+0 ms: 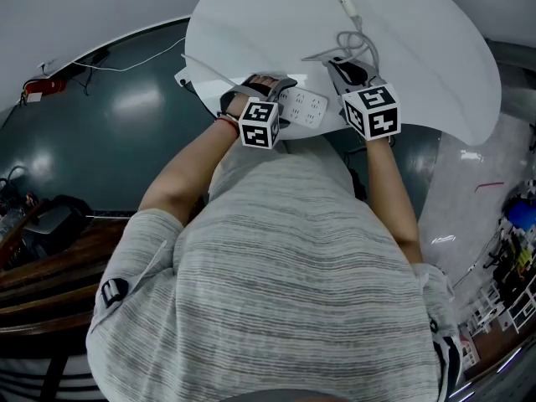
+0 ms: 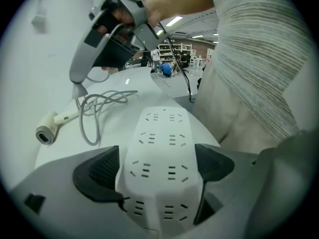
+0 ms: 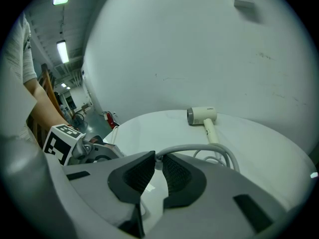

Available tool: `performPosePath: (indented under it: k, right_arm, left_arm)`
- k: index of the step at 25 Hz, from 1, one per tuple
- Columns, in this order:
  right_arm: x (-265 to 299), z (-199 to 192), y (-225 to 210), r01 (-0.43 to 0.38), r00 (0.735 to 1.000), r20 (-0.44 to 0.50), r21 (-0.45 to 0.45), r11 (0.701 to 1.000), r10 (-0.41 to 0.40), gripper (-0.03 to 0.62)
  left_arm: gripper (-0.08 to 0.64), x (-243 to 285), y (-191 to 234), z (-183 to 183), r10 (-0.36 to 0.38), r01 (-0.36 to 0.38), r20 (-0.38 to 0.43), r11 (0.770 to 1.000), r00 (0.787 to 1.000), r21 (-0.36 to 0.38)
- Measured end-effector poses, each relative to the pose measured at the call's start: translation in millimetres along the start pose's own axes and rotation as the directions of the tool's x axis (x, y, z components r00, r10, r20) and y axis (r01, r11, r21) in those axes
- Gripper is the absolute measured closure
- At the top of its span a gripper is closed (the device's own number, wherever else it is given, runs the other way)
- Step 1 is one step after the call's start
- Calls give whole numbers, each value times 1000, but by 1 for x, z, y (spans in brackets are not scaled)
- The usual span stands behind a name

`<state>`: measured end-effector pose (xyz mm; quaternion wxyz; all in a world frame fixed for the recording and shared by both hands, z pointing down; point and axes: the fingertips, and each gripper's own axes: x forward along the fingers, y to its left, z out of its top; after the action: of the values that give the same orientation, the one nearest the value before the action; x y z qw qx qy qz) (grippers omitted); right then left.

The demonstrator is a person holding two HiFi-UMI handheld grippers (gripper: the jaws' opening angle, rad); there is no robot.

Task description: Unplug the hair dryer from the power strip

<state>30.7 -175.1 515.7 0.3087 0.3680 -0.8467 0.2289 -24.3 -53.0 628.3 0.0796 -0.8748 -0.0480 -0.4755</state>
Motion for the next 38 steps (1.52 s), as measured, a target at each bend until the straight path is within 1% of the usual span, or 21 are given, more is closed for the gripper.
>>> performPosePath:
  k: [2, 4, 6, 8, 9, 10, 12, 14, 15, 16, 17, 18, 19, 20, 21, 25, 28, 31, 33, 35, 38]
  right_arm:
    - [-1, -2, 3, 1, 1000, 11, 1, 1000, -1, 535]
    - [-2, -4, 5, 0, 1000, 26, -1, 1000, 0, 535]
    - [-3, -5, 8, 0, 999, 43, -8, 1000, 0, 535]
    - [-4, -8, 11, -3, 998, 60, -19, 1000, 4, 535]
    - [-4, -10, 14, -5, 998, 70, -27, 1000, 7, 535]
    - [-4, -12, 17, -7, 997, 79, -40, 999, 10, 535]
    - [-3, -21, 23, -2, 996, 89, -86, 996, 10, 535]
    - [0, -35, 30, 8, 997, 80, -150, 989, 4, 535]
    - [2, -43, 32, 12, 997, 71, -178, 984, 1, 535]
    - [5, -50, 35, 13, 998, 62, -199, 980, -1, 535]
    - [8, -57, 37, 13, 999, 50, -212, 977, -2, 535]
    - [11, -64, 38, 11, 999, 37, -218, 976, -3, 535]
    - [14, -70, 38, 9, 1000, 19, -219, 976, -5, 535]
    - [16, -75, 38, 7, 1000, -1, -220, 975, -7, 535]
    - [19, -80, 38, 4, 1000, -19, -223, 975, -9, 535]
    - [25, -91, 39, -7, 997, -76, -236, 972, -11, 535]
    - [28, -96, 39, -14, 994, -108, -224, 974, -11, 535]
    - [27, -96, 40, -29, 990, -138, -165, 986, 6, 530]
    - [23, -95, 39, -33, 989, -147, -92, 995, 19, 505]
    - [17, -94, 37, -20, 987, -161, -22, 1000, 16, 459]
    - [1, -91, 34, 12, 981, -194, 22, 1000, -7, 448]
  left_arm:
    - [95, -6, 2, 3, 27, -26, 30, 1000, 999, -13]
    - [95, -17, 6, 8, 62, -59, 78, 997, 995, -50]
    - [95, -32, 12, 16, 110, -92, 149, 988, 983, -122]
    - [95, -51, 22, 24, 172, -124, 218, 968, 961, -219]
    - [97, -61, 29, 27, 209, -137, 249, 951, 946, -277]
    - [97, -70, 35, 30, 247, -145, 280, 930, 928, -339]
    - [97, -89, 48, 36, 321, -140, 340, 876, 884, -462]
    - [106, -106, 58, 45, 383, -117, 392, 824, 837, -554]
    - [149, -114, 63, 48, 408, -103, 413, 802, 814, -588]
    - [234, -120, 67, 51, 429, -87, 432, 782, 794, -617]
    - [340, -126, 71, 53, 446, -70, 446, 764, 776, -642]
    - [424, -130, 75, 54, 461, -57, 453, 746, 763, -664]
    - [487, -134, 79, 55, 474, -47, 456, 730, 754, -682]
    - [528, -136, 82, 55, 483, -40, 455, 718, 748, -695]
    - [548, -137, 85, 55, 489, -33, 455, 707, 744, -706]
    - [554, -143, 92, 56, 507, 15, 472, 670, 721, -743]
    - [554, -148, 96, 53, 528, 23, 472, 649, 706, -761]
    - [554, -153, 97, 52, 542, 21, 468, 639, 698, -769]
    - [554, -155, 97, 53, 544, 20, 470, 638, 695, -769]
    - [554, -157, 96, 56, 543, 19, 473, 643, 694, -766]
    - [554, -162, 96, 64, 543, 10, 481, 655, 688, -755]
